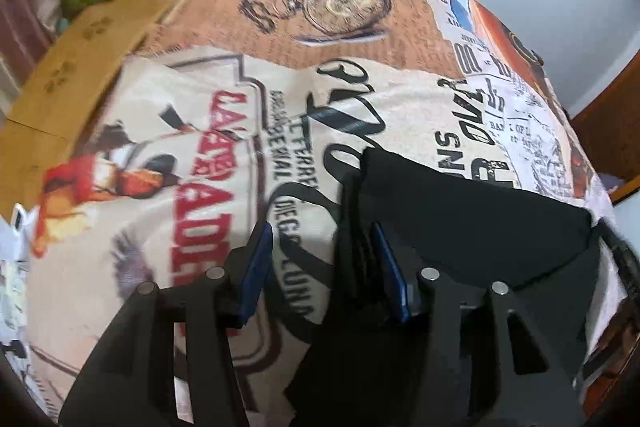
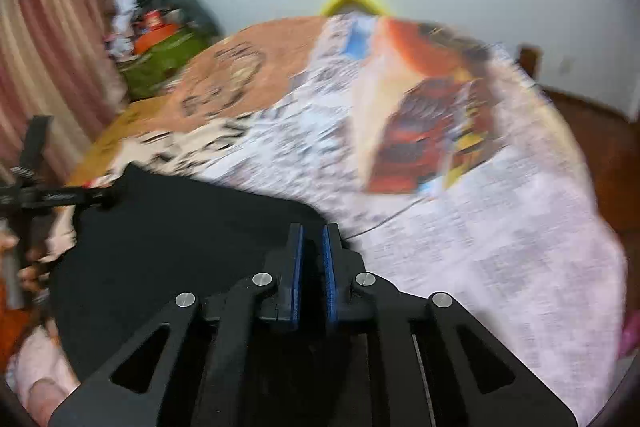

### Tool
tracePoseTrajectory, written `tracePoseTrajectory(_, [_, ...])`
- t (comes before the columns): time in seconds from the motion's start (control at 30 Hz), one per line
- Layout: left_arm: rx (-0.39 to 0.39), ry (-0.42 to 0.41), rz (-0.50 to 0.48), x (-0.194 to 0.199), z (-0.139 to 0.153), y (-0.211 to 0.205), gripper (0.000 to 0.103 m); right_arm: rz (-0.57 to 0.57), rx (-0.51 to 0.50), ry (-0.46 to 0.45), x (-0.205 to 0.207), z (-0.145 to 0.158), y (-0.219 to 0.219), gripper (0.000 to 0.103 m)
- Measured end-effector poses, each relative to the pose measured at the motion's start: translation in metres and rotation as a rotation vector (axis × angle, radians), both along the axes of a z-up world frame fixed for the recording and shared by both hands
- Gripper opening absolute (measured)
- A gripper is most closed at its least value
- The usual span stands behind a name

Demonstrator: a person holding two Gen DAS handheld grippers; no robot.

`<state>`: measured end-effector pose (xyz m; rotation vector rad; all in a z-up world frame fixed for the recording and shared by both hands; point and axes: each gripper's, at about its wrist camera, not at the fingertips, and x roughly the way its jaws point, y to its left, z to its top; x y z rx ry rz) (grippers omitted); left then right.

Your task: Fold small clothes

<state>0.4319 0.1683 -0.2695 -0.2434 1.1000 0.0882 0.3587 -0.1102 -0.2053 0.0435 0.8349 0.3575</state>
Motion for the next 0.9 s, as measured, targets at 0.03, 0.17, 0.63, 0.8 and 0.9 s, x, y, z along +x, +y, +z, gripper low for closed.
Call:
tracePoseTrajectory(0.03, [0.008, -0.008, 0.002, -0.003, 0.005, 0.0, 0.052, -0.042, -0.042, -0.038, -0.003, 0.006, -0.003, 0.017])
tracePoseTrajectory(0.17, [-0.019, -0.054, -0.032, -0.013, 0.025, 0.002, 0.051, -0.02, 0.048, 0.008, 0.0, 0.018, -0.019, 0.025])
tracePoseTrajectory(0.63, [0.111, 0.032, -0.071, -0.009, -0.011, -0.016, 0.065, 0.053, -0.114, 0.094, 0.025, -0.011, 0.001, 0.042])
tracePoseTrajectory(0.8, [0.148, 0.028, -0.071, -0.011, -0.009, -0.019, 0.065, 0.051, -0.149, 0.066, 0.018, -0.005, -0.008, 0.042])
tracePoseTrajectory(0.9, [0.139, 0.038, -0.06, -0.011, -0.01, -0.016, 0.068, 0.031, -0.179, 0.003, 0.009, 0.007, -0.002, 0.04])
